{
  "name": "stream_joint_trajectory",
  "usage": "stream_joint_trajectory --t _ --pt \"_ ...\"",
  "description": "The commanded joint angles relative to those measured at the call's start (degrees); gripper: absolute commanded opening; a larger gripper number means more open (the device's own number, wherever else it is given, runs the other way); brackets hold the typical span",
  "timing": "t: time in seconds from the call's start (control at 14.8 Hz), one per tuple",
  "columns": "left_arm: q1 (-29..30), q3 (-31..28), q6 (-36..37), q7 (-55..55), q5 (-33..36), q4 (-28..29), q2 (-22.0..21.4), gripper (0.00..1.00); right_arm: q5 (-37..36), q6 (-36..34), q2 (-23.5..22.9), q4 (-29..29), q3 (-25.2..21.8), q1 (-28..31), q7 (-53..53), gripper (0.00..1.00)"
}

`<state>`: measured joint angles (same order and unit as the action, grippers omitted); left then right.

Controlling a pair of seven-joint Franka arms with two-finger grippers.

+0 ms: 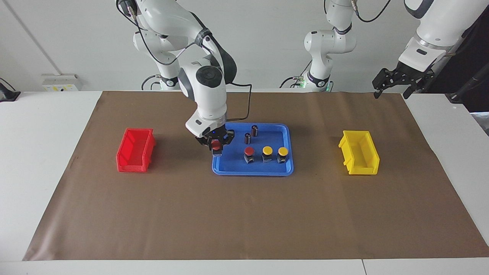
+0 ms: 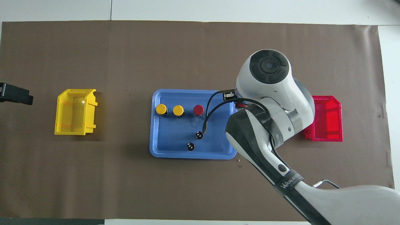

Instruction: Sort red and yellow buttons by color

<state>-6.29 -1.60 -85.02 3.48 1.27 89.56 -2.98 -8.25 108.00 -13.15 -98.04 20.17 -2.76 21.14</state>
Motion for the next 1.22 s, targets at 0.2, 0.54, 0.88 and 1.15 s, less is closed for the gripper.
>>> stream_joint_trajectory --t 0.2,0.54,0.88,1.15 --pt "-2.14 1.08 1.71 -0.76 -0.65 3.23 -2.72 1.0 4.38 -6.76 8.04 -5.83 0.57 21.28 -29.19 0.22" --pt "-14.42 2.22 -19.79 -19.77 -4.87 19.49 -5.99 1.0 4.56 3.68 12.44 -17.77 0.49 28.33 -37.05 0.22" --pt "-24.46 2.13 -32.47 -29.41 -4.87 20.83 5.42 0.94 4.56 15.99 17.27 -31.04 0.31 28.42 -37.4 0.22" --pt "-25.53 2.13 -38.37 -30.11 -4.87 21.09 11.59 0.76 4.56 23.47 19.3 -37.92 -0.47 28.42 -38.63 0.22"
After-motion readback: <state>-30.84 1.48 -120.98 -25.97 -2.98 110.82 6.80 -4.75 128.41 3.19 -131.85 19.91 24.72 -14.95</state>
